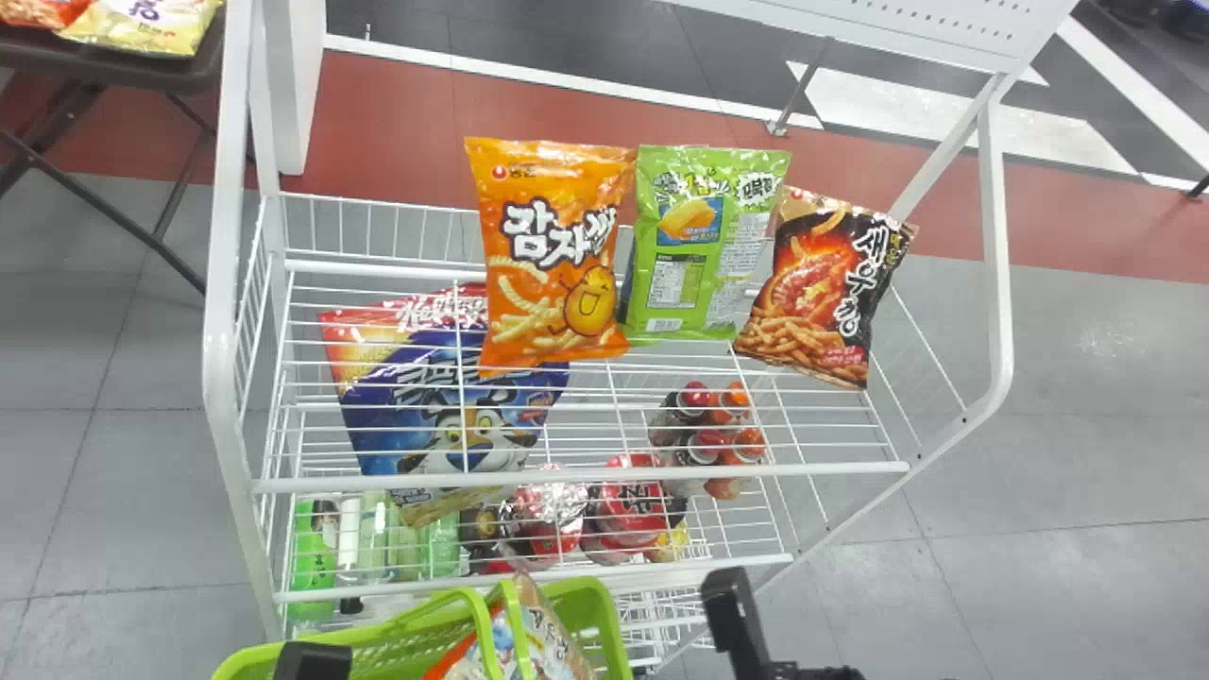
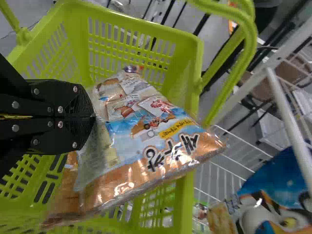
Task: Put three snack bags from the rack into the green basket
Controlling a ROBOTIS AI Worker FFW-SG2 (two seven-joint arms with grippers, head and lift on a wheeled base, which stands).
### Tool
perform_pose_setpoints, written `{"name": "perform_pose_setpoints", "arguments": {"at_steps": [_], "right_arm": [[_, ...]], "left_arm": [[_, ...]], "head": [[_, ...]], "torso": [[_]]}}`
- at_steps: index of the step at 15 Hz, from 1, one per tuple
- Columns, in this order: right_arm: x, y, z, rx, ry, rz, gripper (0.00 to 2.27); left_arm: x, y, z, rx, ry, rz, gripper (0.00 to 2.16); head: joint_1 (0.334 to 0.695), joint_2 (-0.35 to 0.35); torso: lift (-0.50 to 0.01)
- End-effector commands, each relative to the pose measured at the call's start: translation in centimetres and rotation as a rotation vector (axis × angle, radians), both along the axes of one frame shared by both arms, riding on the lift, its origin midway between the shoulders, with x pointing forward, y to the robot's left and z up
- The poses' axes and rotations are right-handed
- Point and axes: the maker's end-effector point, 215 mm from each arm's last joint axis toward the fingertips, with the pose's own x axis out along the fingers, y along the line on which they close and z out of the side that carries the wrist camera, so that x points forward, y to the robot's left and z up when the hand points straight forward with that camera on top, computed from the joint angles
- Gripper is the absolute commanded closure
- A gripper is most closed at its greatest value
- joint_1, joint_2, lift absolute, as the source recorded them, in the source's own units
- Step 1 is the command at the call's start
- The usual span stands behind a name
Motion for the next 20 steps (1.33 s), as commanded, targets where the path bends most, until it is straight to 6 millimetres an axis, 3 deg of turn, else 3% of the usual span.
{"name": "perform_pose_setpoints", "arguments": {"at_steps": [1, 2, 4, 5, 7, 9, 11, 15, 17, 20], "right_arm": [[-0.2, 0.1, -2.0, -0.061, 0.015, 0.026, 1.95], [-0.5, -0.2, -3.0, -0.089, 0.05, 0.025, 1.67], [-3.4, -1.2, -4.8, -0.167, 0.191, 0.065, 0.23], [-4.0, -1.2, -4.5, -0.185, 0.182, 0.109, 0.0], [-4.0, -1.0, -1.4, -0.158, 0.127, 0.134, 0.0], [-2.8, -2.8, 1.5, -0.149, 0.1, 0.086, 0.05], [0.9, -4.5, 4.5, -0.125, -0.057, 0.023, 0.05], [10.8, -8.3, 12.3, -0.044, -0.421, -0.22, 0.1], [14.7, -8.0, 15.6, -0.031, -0.571, -0.271, 0.11], [20.4, -5.2, 20.3, -0.009, -0.867, -0.333, 0.11]], "left_arm": [[0.0, 0.0, 0.1, -0.002, 0.001, -0.001, 1.42], [0.0, 0.0, 0.2, -0.003, 0.0, -0.002, 1.42], [0.0, 0.0, 0.2, -0.003, 0.0, -0.002, 1.42], [0.1, 0.0, 0.2, -0.004, 0.0, -0.001, 1.41], [0.1, 0.0, 0.2, -0.006, 0.001, 0.0, 1.41], [0.2, 0.0, 0.3, -0.008, -0.001, 0.0, 1.42], [0.1, 0.0, 0.3, -0.009, 0.001, 0.0, 1.42], [0.0, 0.0, 0.0, -0.003, 0.005, -0.001, 1.42], [-0.3, -0.3, 0.0, 0.001, 0.004, -0.01, 1.42], [-0.6, -0.4, -0.2, 0.007, 0.005, -0.017, 1.42]], "head": [[0.695, -0.35], [0.695, -0.35], [0.695, -0.35], [0.695, -0.35], [0.695, -0.35], [0.695, -0.35], [0.695, -0.35], [0.695, -0.35], [0.695, -0.35], [0.695, -0.35]], "torso": [[0.0], [0.0], [0.0], [0.0], [0.0], [0.0], [0.0], [0.0], [0.0], [0.0]]}}
